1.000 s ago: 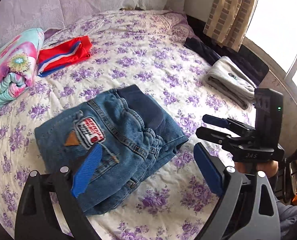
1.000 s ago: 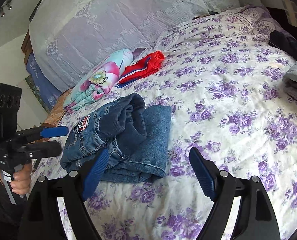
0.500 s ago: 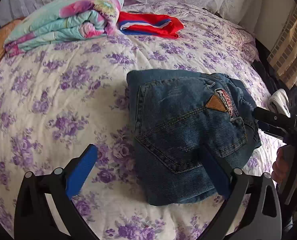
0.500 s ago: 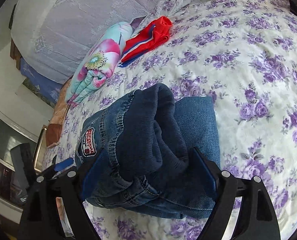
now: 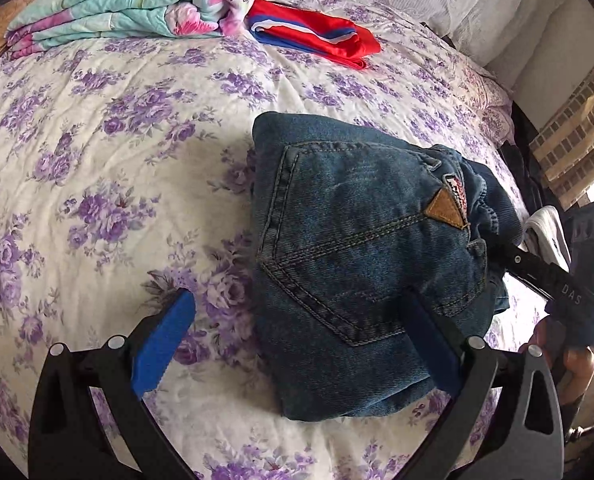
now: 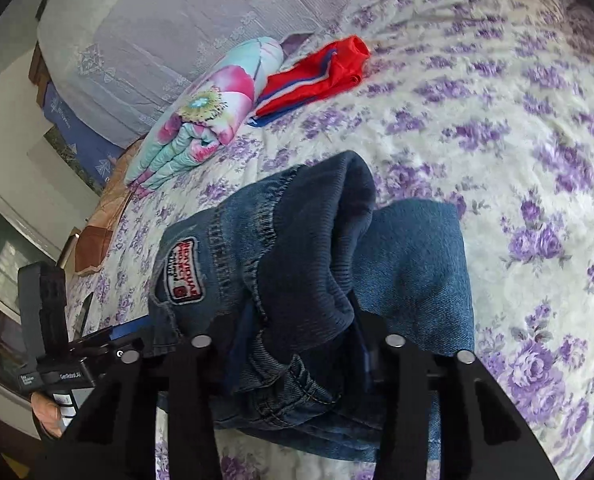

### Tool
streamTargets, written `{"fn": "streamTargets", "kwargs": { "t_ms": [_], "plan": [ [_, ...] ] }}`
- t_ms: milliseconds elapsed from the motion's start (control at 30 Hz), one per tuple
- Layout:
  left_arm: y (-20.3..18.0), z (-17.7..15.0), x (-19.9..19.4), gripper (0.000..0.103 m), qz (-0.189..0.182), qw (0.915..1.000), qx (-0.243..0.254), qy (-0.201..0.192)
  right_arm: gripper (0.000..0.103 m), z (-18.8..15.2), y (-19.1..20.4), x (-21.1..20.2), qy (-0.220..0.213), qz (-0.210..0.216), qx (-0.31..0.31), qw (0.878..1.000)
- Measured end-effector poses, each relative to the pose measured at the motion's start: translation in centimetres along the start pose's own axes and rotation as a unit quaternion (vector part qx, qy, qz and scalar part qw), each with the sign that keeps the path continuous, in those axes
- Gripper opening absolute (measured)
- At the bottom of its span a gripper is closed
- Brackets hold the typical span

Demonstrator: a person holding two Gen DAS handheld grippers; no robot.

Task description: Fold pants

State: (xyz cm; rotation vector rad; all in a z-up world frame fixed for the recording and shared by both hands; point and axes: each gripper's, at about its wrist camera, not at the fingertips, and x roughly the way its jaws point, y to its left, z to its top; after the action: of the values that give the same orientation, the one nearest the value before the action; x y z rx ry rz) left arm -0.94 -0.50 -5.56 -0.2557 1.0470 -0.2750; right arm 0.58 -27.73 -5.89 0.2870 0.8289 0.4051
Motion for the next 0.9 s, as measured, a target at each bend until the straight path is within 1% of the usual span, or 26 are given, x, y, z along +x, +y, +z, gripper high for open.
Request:
{"fn": "streamTargets", "kwargs": {
  "t_ms": [67,133,200,267,300,333,367,400,433,467,500,533,567,633,667,733,767,833,900],
  "plan": [
    [-0.1,0.1,-0.6,0.099,0.01,0.9999,0.005,-0.005,0.035,0.1,2.5,-2.1,-0.036,-0.008,-0.046,0.998],
    [-0.6,0.1,-1.4,0.099,0.015,0.9996,0.017,-0.014,0.035,0.3,3.8,-4.7,-0.065,0.001,-0.066,0.996],
    [-1.6,0.2,-2.4,0.098,0.001,0.9992,0.029,-0.027,0.035,0.2,3.8,-7.0,-0.089,0.001,-0.069,0.994],
    [-2.9,0.3,-2.9,0.098,-0.001,0.998,0.05,-0.038,0.035,-0.1,2.2,-8.0,-0.095,0.003,-0.044,0.995],
    [-3.5,0.4,-2.9,0.098,0.005,0.9973,0.061,-0.04,0.037,-0.3,0.8,-7.5,-0.084,0.001,-0.025,0.996],
    [-4.1,0.5,-2.3,0.098,0.016,0.9967,0.071,-0.036,0.04,-0.6,-0.7,-6.3,-0.061,-0.005,-0.008,0.998],
    [-4.4,0.6,-1.4,0.098,0.027,0.9966,0.073,-0.024,0.05,-1.1,-2.6,-4.5,-0.032,-0.017,0.023,0.999],
    [-4.5,0.8,-0.1,0.099,0.035,0.9969,0.071,-0.007,0.058,-1.7,-4.1,-2.4,0.001,-0.041,0.049,0.998],
    [-4.5,0.7,1.4,0.099,0.032,0.9974,0.064,0.011,0.063,-2.3,-5.3,-1.0,0.019,-0.039,0.06,0.997],
    [-4.3,0.6,2.4,0.099,0.029,0.9978,0.055,0.024,0.065,-2.5,-5.6,-1.4,0.004,-0.02,0.048,0.999],
    [-4.1,0.6,2.6,0.099,0.031,0.9981,0.045,0.028,0.067,-2.5,-5.4,-2.1,0.004,-0.019,0.038,0.999],
    [-4.1,0.7,2.3,0.099,0.03,0.9982,0.043,0.028,0.078,-2.5,-5.3,-3.0,0.003,-0.021,0.034,0.999],
    [-4.2,0.8,1.9,0.099,0.031,0.9979,0.049,0.029,0.087,-2.4,-5.2,-4.0,-0.008,-0.013,0.027,1.0],
    [-4.1,1.0,1.2,0.098,0.029,0.9973,0.058,0.034,0.089,-2.1,-5.5,-5.5,-0.028,0.002,0.019,0.999],
    [-3.9,1.0,1.0,0.098,0.024,0.9975,0.054,0.039,0.091,-1.8,-6.0,-5.8,-0.026,0.001,0.029,0.999],
    [-3.2,1.2,0.8,0.098,0.0,0.9978,0.038,0.055,0.092,-1.4,-7.0,-5.3,-0.008,-0.002,0.05,0.999],
    [-2.9,1.2,0.7,0.098,-0.003,0.9978,0.031,0.059,0.092,-1.3,-7.3,-4.7,0.004,-0.001,0.059,0.998],
    [-2.3,1.3,0.4,0.098,-0.002,0.9984,0.017,0.054,0.092,-1.3,-7.8,-3.0,0.029,0.008,0.076,0.997],
    [-2.0,1.4,0.2,0.098,-0.001,0.9986,0.012,0.052,0.092,-1.5,-7.7,-1.2,0.059,0.028,0.081,0.995]
  ]
}}
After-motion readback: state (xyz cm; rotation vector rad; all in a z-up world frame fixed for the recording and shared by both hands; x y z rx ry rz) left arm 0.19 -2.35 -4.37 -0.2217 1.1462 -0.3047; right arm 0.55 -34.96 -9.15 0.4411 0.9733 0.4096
